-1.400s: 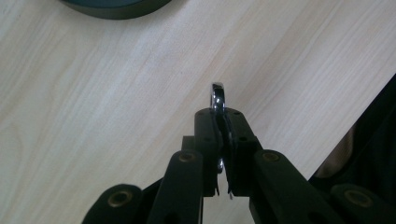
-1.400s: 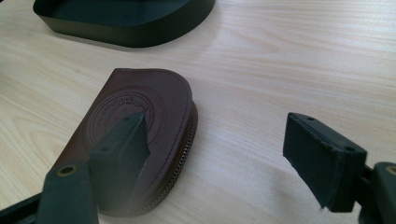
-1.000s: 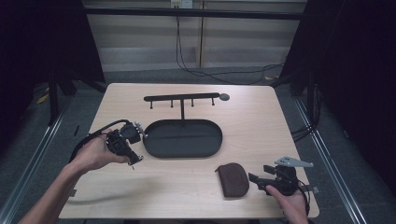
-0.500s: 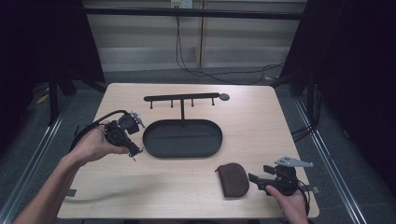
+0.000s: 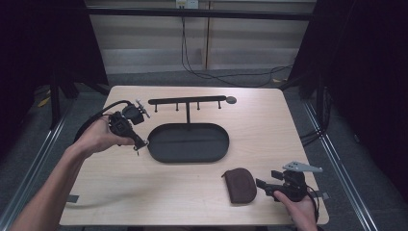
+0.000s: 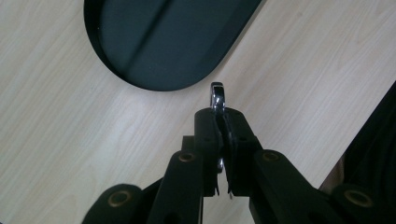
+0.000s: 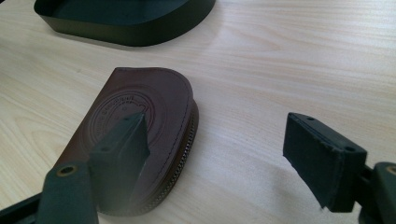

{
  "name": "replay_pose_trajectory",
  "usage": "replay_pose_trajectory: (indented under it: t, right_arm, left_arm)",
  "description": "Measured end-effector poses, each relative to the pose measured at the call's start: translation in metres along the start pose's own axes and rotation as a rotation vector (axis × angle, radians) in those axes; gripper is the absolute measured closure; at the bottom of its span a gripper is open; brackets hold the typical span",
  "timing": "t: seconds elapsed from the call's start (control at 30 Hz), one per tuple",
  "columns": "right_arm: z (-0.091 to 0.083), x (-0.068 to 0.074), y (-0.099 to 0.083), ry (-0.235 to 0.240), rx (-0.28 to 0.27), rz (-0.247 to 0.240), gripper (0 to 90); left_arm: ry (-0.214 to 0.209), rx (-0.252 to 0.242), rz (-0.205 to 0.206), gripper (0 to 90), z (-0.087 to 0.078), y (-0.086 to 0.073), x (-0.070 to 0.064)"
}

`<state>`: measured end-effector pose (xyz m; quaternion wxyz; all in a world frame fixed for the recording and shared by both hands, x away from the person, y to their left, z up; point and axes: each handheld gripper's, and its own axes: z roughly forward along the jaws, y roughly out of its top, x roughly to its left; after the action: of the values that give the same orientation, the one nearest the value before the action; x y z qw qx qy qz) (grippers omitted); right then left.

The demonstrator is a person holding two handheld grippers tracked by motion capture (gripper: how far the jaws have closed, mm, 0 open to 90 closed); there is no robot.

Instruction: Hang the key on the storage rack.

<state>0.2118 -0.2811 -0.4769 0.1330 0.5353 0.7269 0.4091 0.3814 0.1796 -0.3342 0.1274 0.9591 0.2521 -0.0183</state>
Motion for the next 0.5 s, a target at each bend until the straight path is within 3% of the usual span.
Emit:
replay_pose_trajectory:
  t: [0.1, 0.5]
  right_arm:
    - [0.000, 0.000, 0.000, 0.000, -0.003, 0.000, 22.0]
    - [0.000, -0.001, 0.000, 0.003, 0.000, 0.004, 22.0]
  left_arm:
    - [0.026, -0.001, -0.026, 85.5, 0.000, 0.007, 0.005]
    - [0.036, -0.012, -0.010, 85.5, -0.019, 0.025, 0.009]
